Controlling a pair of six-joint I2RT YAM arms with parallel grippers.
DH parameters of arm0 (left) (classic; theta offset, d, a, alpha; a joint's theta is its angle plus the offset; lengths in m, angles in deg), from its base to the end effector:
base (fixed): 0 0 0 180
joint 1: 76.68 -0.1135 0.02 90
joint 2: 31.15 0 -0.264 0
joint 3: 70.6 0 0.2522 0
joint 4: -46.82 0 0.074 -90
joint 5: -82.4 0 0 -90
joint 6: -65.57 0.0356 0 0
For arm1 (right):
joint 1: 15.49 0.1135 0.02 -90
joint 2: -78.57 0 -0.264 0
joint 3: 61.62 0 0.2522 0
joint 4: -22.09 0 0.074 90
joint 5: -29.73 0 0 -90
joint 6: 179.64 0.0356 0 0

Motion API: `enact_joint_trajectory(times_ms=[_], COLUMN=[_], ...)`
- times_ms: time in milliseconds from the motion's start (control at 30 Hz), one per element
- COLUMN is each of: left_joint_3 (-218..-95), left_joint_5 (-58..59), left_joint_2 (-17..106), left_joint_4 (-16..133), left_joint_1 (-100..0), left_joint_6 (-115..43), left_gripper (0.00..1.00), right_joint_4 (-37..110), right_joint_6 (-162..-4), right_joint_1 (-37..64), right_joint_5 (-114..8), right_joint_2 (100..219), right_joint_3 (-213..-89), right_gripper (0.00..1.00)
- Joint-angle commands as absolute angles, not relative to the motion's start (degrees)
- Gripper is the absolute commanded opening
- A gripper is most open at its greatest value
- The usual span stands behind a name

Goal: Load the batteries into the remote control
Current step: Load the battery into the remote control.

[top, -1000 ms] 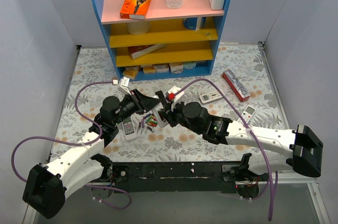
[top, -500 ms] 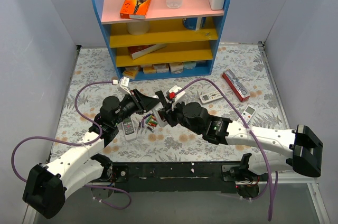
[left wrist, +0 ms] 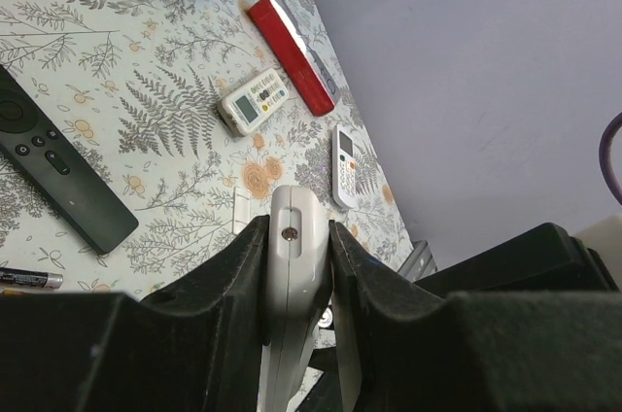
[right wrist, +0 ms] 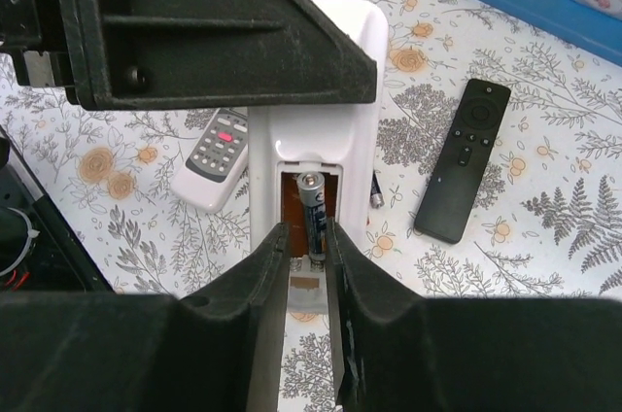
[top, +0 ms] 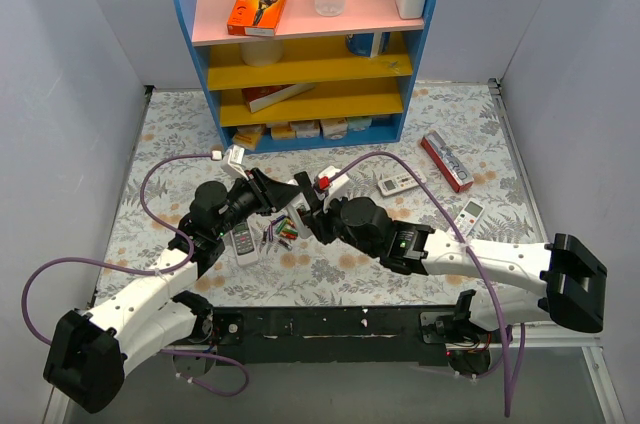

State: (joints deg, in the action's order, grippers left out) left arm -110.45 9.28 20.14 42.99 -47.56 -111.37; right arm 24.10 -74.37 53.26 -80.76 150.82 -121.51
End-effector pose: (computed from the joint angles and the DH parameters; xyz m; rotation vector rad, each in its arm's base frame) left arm 0.1777 -0.1108 0.2552 -0.7488 1.9000 -1.6629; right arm 0.1167 0.2656 0.2843 -0.5994 1.7652 0.7110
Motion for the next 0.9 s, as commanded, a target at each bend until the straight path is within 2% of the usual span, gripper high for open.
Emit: enact_joint_trajectory(times_ms=[0, 167, 400, 700, 867], left_joint_3=[-111.2, -110.9, -111.6, -113.7, -114.7], left_joint_5=[11.6, 11.7, 11.6, 11.6, 12.0], left_joint_2=[19.4, 19.9, 20.6, 22.6, 23.5], left_joint_4=[40.0, 40.4, 43.0, 47.0, 48.5], left_joint_1=[-47.4, -47.4, -47.5, -47.4, -47.4], left_joint_6=[-111.7, -111.4, -110.5, -109.9, -109.9], left_gripper=[0.0, 0.0, 0.0, 0.0, 0.0], right_joint_4=[26.4, 26.4, 28.3, 34.2, 39.2], right_joint_6=[-73.2, -72.9, -74.2, -80.6, -84.6], right_joint_1=[53.0, 52.9, 53.0, 52.9, 52.8], right_joint_5=[-83.7, -83.5, -83.5, -80.1, -77.5], right_joint_2=[151.9, 151.3, 148.9, 144.1, 143.2], right_joint_3=[-120.5, -120.5, -121.4, -124.5, -127.5], right_gripper=[0.29, 0.33, 0.48, 0.59, 0.61])
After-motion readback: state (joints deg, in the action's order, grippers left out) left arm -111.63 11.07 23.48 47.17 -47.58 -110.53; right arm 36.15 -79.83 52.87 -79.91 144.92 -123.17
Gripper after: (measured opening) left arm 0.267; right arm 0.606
